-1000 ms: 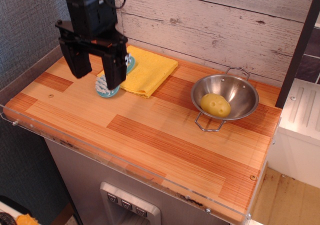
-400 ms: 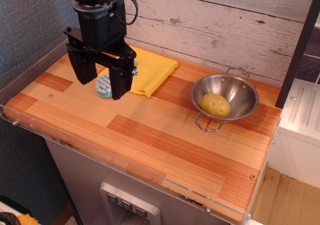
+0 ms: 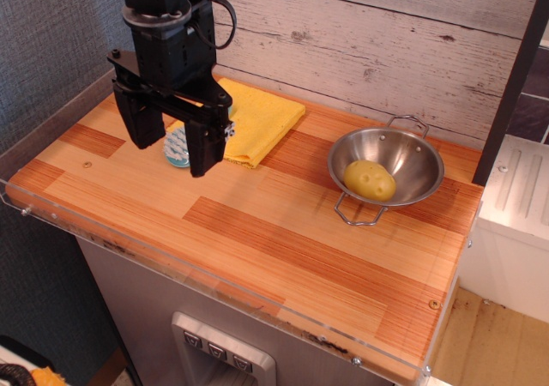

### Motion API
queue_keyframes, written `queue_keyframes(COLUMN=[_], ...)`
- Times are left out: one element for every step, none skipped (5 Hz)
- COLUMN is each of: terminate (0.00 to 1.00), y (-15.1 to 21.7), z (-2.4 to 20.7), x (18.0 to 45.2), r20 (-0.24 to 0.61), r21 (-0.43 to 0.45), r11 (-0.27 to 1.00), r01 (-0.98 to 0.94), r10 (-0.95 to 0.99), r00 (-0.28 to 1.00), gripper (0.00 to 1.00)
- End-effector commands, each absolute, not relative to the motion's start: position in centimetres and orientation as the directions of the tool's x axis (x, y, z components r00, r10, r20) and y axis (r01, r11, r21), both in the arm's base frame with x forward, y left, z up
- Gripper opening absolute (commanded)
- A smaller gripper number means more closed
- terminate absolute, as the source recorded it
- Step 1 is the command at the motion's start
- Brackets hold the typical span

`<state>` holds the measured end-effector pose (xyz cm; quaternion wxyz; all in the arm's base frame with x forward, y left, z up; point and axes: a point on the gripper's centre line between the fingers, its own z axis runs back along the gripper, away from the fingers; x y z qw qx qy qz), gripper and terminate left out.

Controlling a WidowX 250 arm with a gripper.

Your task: Put the blue scrubber on the yellow cloth.

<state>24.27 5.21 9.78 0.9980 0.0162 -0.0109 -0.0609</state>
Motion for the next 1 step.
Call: queue_keyframes(terminate=[1.00], y=[5.57], z=[10.91], x=[24.55], r20=[0.069], r21=[0.050], r11=[0.992], r01=[0.119], r10=[-0.122], r00=[0.990], gripper=[1.00])
